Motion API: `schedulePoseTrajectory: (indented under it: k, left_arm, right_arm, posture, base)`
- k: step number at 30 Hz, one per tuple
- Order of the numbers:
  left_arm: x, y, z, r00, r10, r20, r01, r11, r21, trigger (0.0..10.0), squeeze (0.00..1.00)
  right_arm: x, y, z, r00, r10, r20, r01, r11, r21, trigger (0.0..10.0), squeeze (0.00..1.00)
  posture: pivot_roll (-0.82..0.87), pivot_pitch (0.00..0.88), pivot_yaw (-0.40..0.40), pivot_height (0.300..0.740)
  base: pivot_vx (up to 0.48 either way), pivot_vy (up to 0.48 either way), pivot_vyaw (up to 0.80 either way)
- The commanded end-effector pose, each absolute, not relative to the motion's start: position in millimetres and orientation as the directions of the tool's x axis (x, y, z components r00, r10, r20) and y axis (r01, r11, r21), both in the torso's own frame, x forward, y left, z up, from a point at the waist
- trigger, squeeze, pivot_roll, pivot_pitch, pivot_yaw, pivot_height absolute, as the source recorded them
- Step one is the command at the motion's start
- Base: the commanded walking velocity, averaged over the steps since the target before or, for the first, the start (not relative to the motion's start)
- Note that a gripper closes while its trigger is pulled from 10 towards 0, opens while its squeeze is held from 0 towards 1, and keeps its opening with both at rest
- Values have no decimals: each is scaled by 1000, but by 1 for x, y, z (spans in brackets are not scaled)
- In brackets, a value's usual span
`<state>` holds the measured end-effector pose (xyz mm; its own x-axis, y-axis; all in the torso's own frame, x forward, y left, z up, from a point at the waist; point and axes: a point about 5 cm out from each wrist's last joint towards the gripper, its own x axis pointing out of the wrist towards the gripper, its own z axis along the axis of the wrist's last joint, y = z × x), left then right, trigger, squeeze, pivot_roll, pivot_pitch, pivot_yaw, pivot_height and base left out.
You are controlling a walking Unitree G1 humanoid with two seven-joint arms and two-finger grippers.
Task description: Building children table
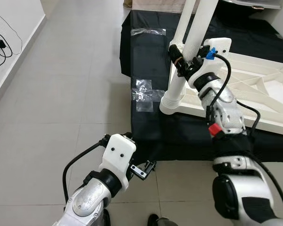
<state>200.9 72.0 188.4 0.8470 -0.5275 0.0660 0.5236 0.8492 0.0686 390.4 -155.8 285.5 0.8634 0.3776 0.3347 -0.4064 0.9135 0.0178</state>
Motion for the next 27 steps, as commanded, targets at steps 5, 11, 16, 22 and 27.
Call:
schedulePoseTrajectory:
  k: [5,11,16,22,27]
  left_arm:
    - [199,73,184,850,-525,50,520,850,79,10000,0]
    - [199,73,185,850,-524,52,519,851,81,10000,0]
    - [198,72,185,851,-523,53,518,851,81,10000,0]
    - [197,72,185,850,-524,52,519,851,81,10000,0]
    - [197,71,186,849,-525,55,520,850,82,10000,0]
  right_arm:
    - [394,-146,281,731,626,272,-649,761,-7,10000,0]
    - [398,-143,284,646,727,233,-743,669,-30,10000,0]
    - [400,-141,287,583,790,192,-798,600,-48,10000,0]
    - [402,-142,286,580,799,160,-802,594,-59,10000,0]
    - [407,-144,290,656,727,203,-733,678,-57,0,0]
  posture:
    - [133,194,-85,740]
    - [139,190,-87,740]
    - [145,190,-89,740]
    - [146,187,-91,740]
    - [146,186,-90,740]
  base:
    - [0,0,0]
    - [0,0,0]
    - [0,0,0]
    - [0,0,0]
    - [0,0,0]
